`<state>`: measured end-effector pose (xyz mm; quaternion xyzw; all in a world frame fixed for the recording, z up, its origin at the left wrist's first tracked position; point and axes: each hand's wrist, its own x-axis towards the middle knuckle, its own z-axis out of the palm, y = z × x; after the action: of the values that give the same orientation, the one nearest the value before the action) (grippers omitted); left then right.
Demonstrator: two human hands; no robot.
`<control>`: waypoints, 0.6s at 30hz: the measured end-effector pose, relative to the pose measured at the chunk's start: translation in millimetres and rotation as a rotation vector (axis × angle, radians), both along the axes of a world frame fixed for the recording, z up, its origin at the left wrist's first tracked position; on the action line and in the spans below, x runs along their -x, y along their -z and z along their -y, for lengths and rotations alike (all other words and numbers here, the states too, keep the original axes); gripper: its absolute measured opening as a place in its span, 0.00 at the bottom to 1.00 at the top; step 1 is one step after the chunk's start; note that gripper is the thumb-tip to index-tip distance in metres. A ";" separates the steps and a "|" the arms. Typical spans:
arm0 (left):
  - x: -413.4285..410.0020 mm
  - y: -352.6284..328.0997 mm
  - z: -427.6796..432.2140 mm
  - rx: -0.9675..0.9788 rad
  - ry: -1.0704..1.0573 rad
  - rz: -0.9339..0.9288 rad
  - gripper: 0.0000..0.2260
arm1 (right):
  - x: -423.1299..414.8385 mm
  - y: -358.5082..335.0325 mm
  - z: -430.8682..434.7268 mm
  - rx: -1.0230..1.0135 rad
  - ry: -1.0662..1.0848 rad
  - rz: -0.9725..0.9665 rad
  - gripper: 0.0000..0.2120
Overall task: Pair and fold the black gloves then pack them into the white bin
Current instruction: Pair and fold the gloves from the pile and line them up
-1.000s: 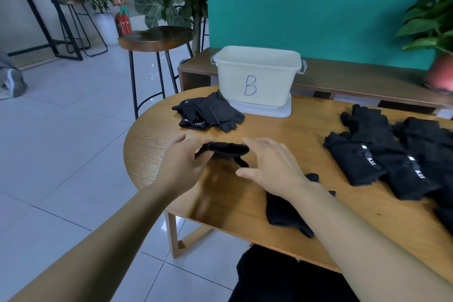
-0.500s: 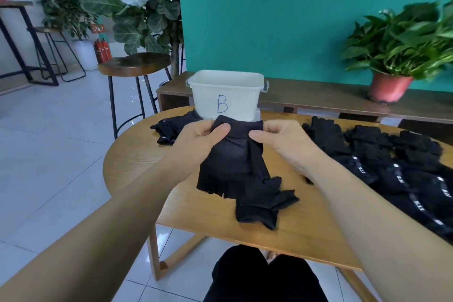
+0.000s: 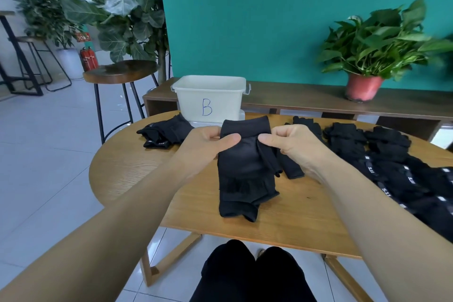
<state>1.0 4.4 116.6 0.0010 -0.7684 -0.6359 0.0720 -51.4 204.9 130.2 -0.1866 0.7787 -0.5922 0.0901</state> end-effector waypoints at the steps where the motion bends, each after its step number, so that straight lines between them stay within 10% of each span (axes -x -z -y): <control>1: -0.7 0.1 -0.6 0.016 -0.014 0.009 0.08 | 0.2 0.8 -2.1 0.011 0.014 -0.011 0.19; 8: 2.4 -2.7 -3.1 0.075 -0.043 -0.018 0.07 | -2.5 -3.1 -5.3 -0.023 -0.018 -0.022 0.09; 18: 21.0 26.4 6.2 0.183 -0.047 0.052 0.13 | 23.0 19.3 -5.9 -0.132 0.087 -0.081 0.19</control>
<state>-20.0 -1.8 90.2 0.0292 -0.8246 -0.5610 0.0667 -74.4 210.9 110.9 -0.1700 0.8265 -0.5348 0.0447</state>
